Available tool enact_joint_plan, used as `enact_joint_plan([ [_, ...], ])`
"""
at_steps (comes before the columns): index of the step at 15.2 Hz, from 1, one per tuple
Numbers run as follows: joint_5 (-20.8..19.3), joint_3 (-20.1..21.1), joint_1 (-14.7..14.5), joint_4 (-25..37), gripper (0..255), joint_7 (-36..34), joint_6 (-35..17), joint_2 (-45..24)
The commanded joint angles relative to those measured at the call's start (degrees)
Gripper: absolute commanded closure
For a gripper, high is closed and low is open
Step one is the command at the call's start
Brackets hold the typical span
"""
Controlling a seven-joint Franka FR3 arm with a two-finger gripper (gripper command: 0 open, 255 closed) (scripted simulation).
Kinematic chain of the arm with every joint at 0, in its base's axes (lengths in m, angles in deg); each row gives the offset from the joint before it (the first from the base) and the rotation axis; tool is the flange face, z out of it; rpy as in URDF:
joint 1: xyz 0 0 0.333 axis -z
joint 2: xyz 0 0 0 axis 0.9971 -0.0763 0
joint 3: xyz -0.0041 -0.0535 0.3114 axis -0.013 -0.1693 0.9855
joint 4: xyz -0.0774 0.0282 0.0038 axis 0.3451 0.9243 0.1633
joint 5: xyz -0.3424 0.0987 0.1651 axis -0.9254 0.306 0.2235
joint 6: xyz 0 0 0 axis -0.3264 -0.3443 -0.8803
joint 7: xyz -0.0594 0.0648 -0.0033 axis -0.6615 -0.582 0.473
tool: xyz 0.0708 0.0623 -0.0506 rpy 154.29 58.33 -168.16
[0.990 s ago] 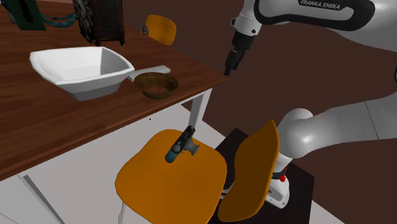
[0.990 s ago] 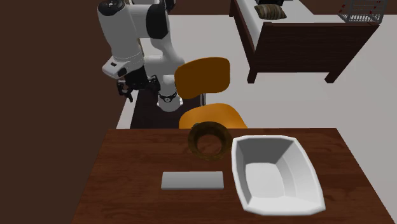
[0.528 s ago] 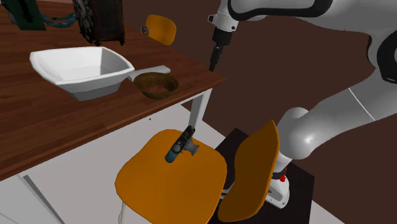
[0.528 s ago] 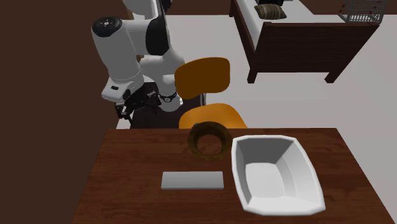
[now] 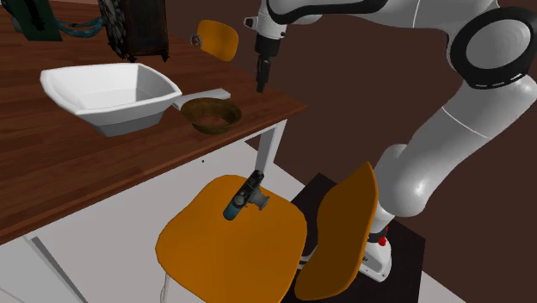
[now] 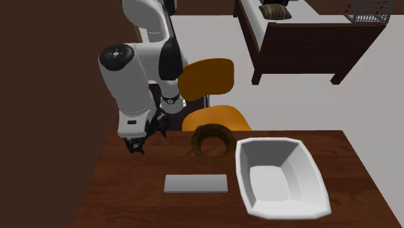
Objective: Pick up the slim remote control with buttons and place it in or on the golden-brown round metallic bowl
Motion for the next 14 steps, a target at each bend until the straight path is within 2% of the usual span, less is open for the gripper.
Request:
enact_joint_plan([
  [1,0.7,0.4,-1.1,4.3,0,3.9,-0.1,-4.5],
  [13,2.0,5.6,-5.4,28.8,0,23.4,3.2,-26.2],
  [14,2.0,5.6,-5.4,28.9,0,23.5,3.2,-26.3],
])
